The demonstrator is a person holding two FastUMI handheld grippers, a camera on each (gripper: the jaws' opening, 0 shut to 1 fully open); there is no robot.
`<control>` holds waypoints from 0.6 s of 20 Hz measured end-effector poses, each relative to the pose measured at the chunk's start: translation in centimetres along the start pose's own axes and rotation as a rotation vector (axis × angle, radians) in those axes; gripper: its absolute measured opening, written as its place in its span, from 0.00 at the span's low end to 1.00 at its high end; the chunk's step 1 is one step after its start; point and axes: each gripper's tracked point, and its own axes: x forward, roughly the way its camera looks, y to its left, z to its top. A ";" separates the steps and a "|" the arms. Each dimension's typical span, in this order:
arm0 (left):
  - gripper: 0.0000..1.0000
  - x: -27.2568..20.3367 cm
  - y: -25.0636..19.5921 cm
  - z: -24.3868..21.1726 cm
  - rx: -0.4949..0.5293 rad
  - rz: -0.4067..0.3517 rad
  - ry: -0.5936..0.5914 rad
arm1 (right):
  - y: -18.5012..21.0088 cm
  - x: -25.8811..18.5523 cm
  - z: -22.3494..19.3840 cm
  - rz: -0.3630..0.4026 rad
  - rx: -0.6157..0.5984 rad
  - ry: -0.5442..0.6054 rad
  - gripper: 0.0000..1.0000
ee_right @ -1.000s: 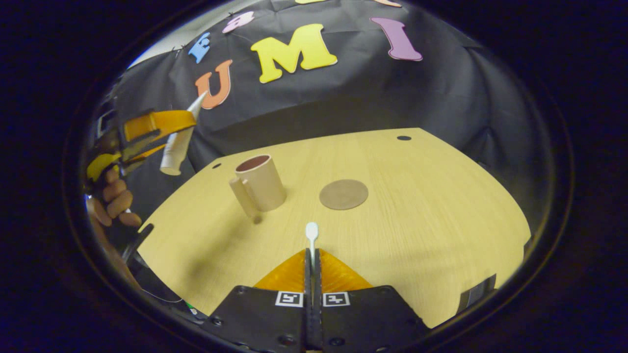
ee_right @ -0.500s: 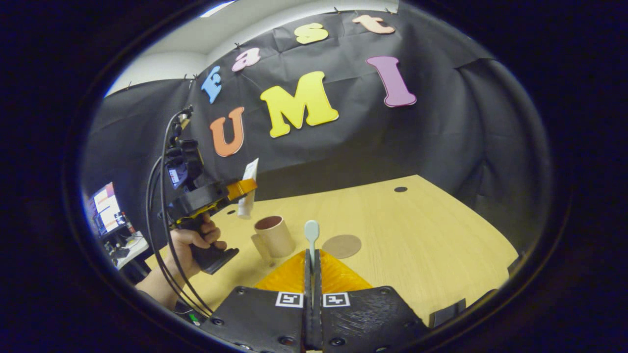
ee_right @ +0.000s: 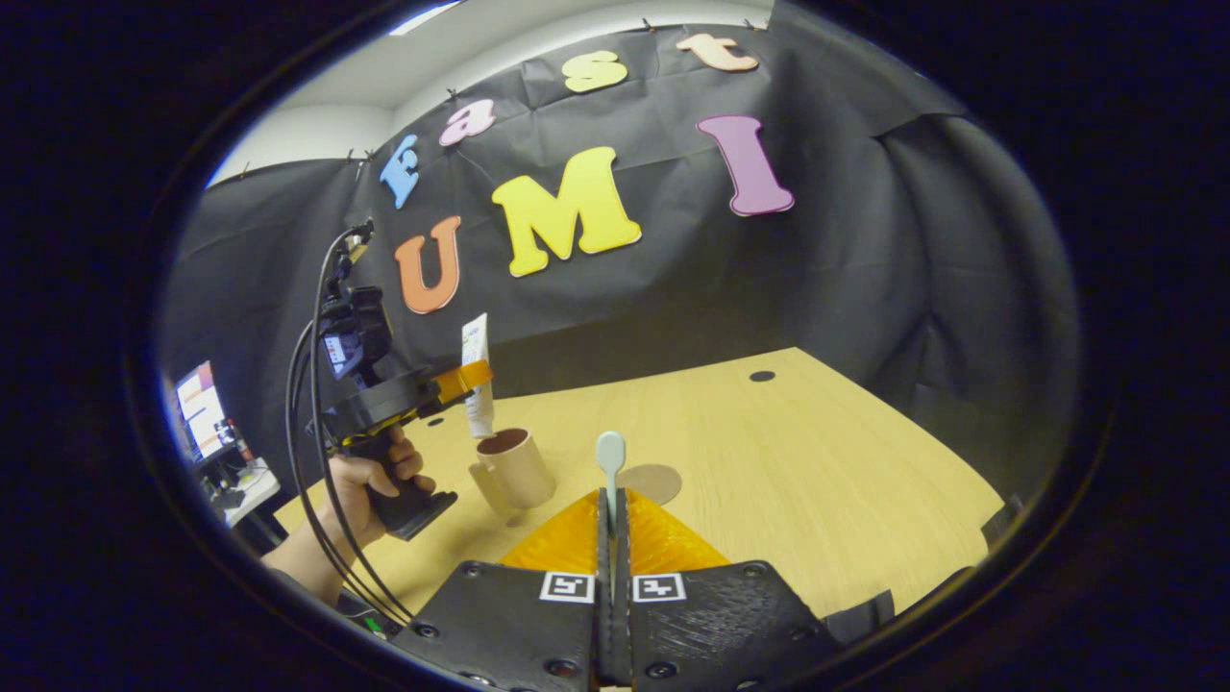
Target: Put the toothbrush and toothpaste on the desktop into the cup, then pick up the cup and place it on the coaster on the desktop.
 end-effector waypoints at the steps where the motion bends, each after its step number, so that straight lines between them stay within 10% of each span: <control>1: 0.43 -0.1 0.1 -0.2 0.003 0.006 0.005 | 0.0 0.0 0.1 -0.004 0.000 -0.002 0.00; 12: 0.47 0.0 0.5 -1.8 0.022 0.022 0.055 | 0.0 -0.2 0.0 -0.011 -0.011 -0.006 0.00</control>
